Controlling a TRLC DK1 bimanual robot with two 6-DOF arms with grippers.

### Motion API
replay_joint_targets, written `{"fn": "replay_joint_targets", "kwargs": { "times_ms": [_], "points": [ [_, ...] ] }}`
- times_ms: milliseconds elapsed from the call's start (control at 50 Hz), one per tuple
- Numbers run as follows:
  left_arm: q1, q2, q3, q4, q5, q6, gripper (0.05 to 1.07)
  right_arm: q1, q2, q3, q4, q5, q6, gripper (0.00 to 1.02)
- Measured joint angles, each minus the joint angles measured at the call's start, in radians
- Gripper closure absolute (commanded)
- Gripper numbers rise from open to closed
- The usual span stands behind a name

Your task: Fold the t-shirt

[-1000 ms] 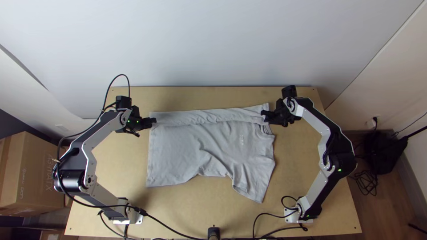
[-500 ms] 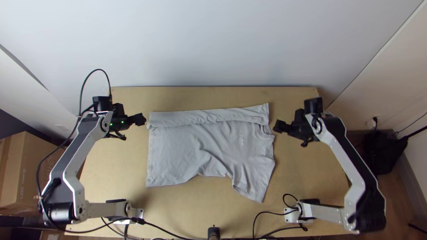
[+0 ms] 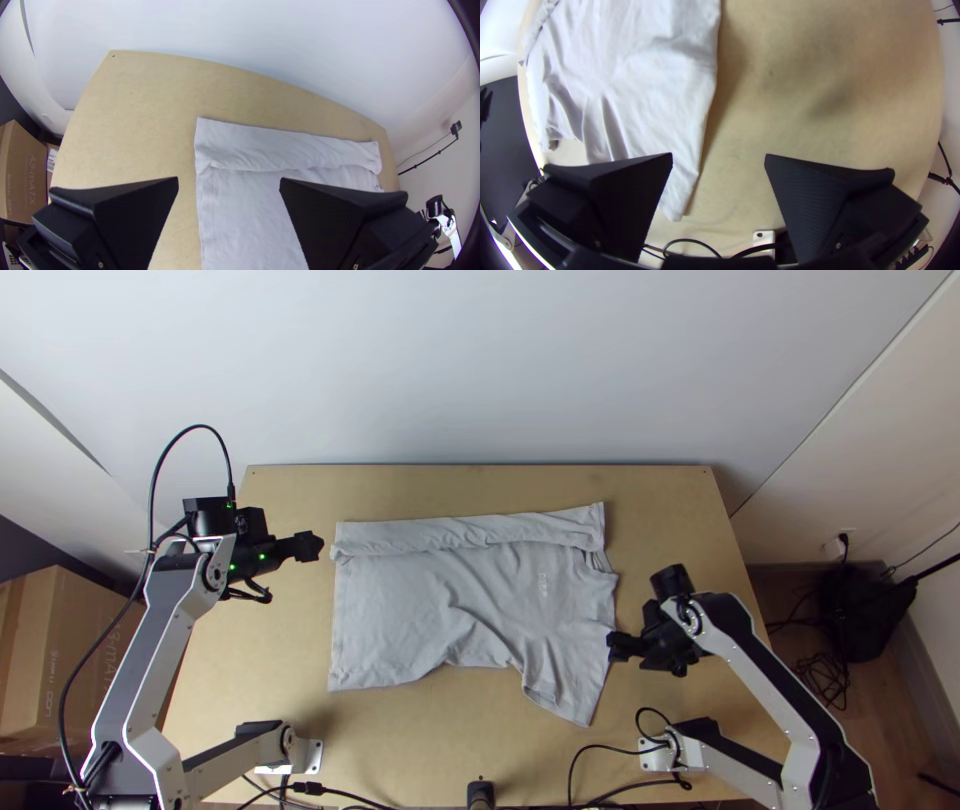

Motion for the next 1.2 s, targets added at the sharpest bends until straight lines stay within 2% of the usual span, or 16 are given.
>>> {"fn": "replay_joint_targets", "kwargs": {
  "times_ms": [140,200,260,360,540,560,620,720,820,1020,1200],
  "points": [
    [-0.005,-0.019,0.000,-0.015,0.000,0.000,0.10,0.089,0.000,-0.044,0.024,0.000,0.038,0.25],
    [-0.005,-0.027,0.000,-0.022,0.000,0.000,0.10,0.116,0.005,-0.056,0.047,0.000,0.054,0.37],
    [-0.005,-0.034,0.000,-0.023,0.000,0.000,0.10,0.134,0.017,-0.067,0.072,-0.001,0.060,0.42],
    [-0.005,-0.042,0.000,-0.036,0.000,0.008,0.10,0.159,0.035,-0.086,0.128,-0.003,0.079,0.42],
    [-0.013,-0.055,0.000,-0.103,0.000,0.064,0.10,0.199,0.074,-0.089,0.149,-0.028,0.091,0.42],
    [-0.017,-0.057,0.000,-0.119,0.000,0.077,0.10,0.201,0.077,-0.089,0.150,-0.031,0.092,0.45],
    [-0.035,-0.065,-0.005,-0.163,0.000,0.132,0.10,0.209,0.090,-0.089,0.154,-0.049,0.097,0.65],
    [-0.065,-0.084,-0.043,-0.214,0.000,0.220,0.10,0.221,0.101,-0.093,0.167,-0.076,0.101,0.77],
    [-0.101,-0.097,-0.095,-0.290,-0.015,0.304,0.10,0.225,0.101,-0.103,0.172,-0.079,0.100,0.99],
    [-0.259,-0.098,-0.183,-0.435,-0.235,0.428,0.10,0.225,0.101,-0.109,0.185,-0.082,0.099,1.00],
    [-0.300,-0.088,-0.243,-0.467,-0.264,0.486,0.11,0.212,0.087,-0.109,0.184,-0.082,0.099,1.00]
  ]
}}
